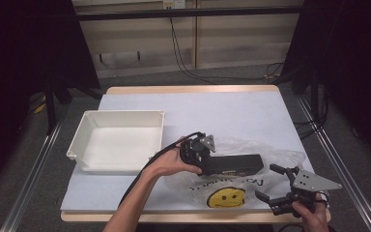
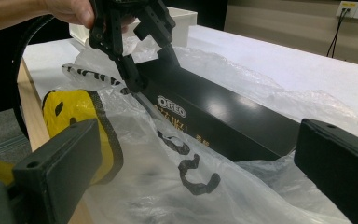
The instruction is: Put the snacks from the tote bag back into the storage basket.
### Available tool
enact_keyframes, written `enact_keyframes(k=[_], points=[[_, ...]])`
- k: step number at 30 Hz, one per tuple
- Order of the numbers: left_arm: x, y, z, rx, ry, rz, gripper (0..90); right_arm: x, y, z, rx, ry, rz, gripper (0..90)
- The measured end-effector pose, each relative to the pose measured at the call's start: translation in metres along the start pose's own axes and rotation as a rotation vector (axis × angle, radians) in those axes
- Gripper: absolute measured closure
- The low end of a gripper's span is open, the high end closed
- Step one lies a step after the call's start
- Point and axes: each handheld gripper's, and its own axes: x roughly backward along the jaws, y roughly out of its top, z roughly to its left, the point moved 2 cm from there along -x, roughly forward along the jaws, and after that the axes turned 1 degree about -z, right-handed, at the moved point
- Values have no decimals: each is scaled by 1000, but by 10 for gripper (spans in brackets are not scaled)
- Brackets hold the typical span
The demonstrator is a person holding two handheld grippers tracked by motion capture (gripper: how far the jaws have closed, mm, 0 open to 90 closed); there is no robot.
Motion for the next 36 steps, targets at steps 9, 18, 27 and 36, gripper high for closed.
enact_keyframes(k=[9, 18, 27, 36], points=[[-1, 1, 1, 25, -46, -8, 380, 1, 0, 1, -5, -1, -2, 4], [-3, 11, -2, 18, -24, -49, 336, 0, 0, 1, -2, -2, -1, 4], [-10, 25, -3, 14, -2, -70, 312, 1, 0, 1, -2, 9, -2, 5], [-27, 23, -8, -1, 49, 0, 348, 1, 0, 1, 4, 14, -5, 5]])
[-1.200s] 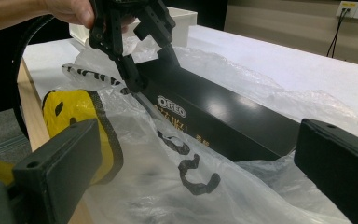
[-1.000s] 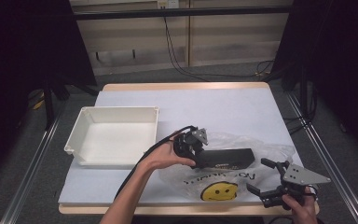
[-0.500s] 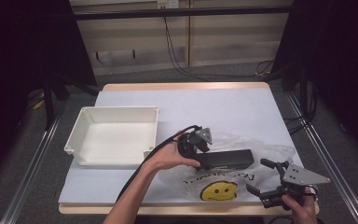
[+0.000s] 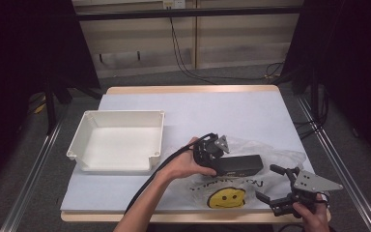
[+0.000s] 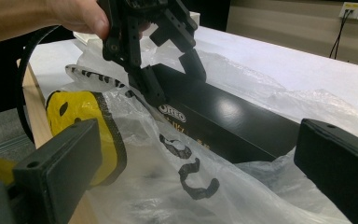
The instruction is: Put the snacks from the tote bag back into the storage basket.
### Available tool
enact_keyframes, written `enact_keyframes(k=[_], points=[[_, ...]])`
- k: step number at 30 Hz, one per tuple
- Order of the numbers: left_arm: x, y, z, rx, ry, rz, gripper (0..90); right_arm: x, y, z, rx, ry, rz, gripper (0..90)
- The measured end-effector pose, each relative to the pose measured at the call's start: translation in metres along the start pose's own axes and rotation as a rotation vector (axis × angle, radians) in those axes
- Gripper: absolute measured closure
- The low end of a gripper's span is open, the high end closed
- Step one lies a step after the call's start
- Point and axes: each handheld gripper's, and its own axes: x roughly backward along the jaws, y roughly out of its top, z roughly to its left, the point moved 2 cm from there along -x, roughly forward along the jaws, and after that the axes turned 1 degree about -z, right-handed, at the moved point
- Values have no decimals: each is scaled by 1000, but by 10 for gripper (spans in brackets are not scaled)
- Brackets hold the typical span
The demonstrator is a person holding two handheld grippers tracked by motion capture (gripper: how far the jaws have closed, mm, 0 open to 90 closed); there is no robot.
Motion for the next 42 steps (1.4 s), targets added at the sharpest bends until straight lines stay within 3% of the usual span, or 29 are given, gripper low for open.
enact_keyframes(k=[2, 5, 10, 15, 22, 27, 42], points=[[-1, -2, 0, 7, -4, -9, 346, 0, 0, 0, -1, 3, 4, 5], [-3, -4, -1, -5, 7, 29, 357, 0, 0, 0, -5, 0, 4, 5], [-1, -12, 2, 19, 6, 27, 342, 0, 0, 1, -5, 4, 6, 5], [3, -12, 2, 21, -19, 6, 409, -1, 0, 1, -3, -3, 7, 5], [11, -7, 4, 24, -25, -26, 422, 0, 0, 0, -7, -2, 7, 5], [18, -4, 4, 14, -51, -53, 425, 0, 0, 0, -6, -4, 0, 5], [38, -4, 6, -8, -18, -18, 426, 2, 1, -1, -3, -12, -14, 5]])
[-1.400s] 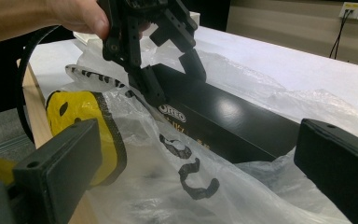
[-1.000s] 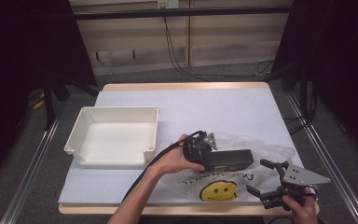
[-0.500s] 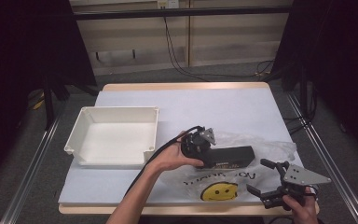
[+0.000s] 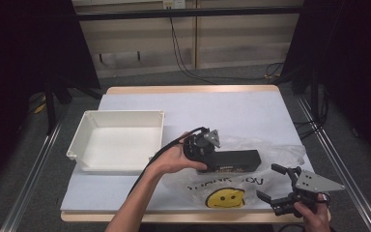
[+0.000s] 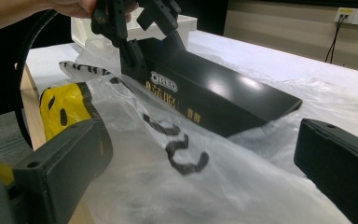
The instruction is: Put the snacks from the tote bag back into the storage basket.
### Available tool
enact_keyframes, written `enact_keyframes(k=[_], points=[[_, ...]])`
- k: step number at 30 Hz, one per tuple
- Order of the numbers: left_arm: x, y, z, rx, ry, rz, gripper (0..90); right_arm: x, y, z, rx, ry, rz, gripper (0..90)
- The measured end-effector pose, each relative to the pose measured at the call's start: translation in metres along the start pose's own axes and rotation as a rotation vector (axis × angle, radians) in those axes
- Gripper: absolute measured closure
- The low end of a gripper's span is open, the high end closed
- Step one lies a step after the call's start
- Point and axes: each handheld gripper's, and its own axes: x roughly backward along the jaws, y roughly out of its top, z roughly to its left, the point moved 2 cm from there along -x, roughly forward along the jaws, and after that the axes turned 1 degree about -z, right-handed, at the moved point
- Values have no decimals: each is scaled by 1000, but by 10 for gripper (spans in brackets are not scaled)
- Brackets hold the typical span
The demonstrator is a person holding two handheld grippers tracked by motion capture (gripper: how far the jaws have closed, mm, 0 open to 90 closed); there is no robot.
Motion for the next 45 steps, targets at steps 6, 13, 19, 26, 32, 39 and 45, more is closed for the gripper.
enact_keyframes(k=[6, 13, 19, 26, 32, 39, 45], points=[[10, -3, 2, 1, 13, -29, 426, 1, 1, -1, -1, 0, -10, 5], [13, 3, 1, 0, 7, -41, 426, 3, 2, -1, 0, -10, -23, 5], [22, 10, -1, -32, 7, 11, 426, 4, 2, -2, 2, -10, -22, 5], [36, 9, 3, -19, 30, -27, 426, 5, 2, -2, -5, -12, -33, 5], [40, 8, 7, -17, 22, -54, 426, 5, 3, -1, -18, -22, -74, 2], [45, 8, 6, -17, 2, -94, 426, 6, 2, -2, -29, -26, -89, 0], [52, 8, 4, -22, 5, -118, 427, 6, 1, -2, -32, -31, -78, 0]])
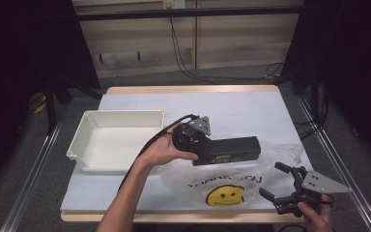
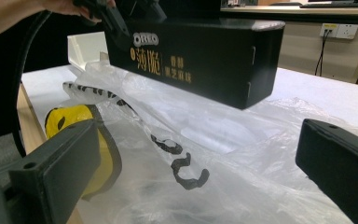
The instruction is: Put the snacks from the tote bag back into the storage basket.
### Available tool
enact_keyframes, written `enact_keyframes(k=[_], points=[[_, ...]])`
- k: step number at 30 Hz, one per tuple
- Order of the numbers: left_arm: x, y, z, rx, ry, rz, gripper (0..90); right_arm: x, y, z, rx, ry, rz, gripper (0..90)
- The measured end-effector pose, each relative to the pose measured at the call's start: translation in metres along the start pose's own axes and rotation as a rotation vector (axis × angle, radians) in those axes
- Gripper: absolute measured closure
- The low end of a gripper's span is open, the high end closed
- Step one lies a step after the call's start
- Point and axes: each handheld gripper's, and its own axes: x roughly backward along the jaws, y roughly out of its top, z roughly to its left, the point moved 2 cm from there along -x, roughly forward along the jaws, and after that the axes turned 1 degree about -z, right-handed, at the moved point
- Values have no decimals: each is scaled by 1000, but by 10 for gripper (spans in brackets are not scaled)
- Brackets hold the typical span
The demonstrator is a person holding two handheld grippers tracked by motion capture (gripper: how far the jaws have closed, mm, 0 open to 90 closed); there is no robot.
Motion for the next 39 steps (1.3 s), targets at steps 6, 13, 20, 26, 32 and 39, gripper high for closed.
enact_keyframes(k=[6, 13, 20, 26, 32, 39], points=[[14, -4, 3, 6, 13, -16, 427, 1, 1, 0, 7, -6, -5, 0], [29, -9, 3, 13, 38, -28, 427, 1, 1, 0, 9, -6, -5, 0], [41, -14, 5, 8, 29, -41, 427, 1, 1, 0, 5, 4, 1, 7], [52, -18, 9, 28, 50, -55, 427, 1, 1, 0, 9, 5, 1, 6], [64, -25, 13, 38, 73, -53, 427, 1, 1, 0, 0, 1, -4, 6], [77, -35, 16, 49, 92, -62, 427, 1, 1, 0, -5, -3, -14, 8]])
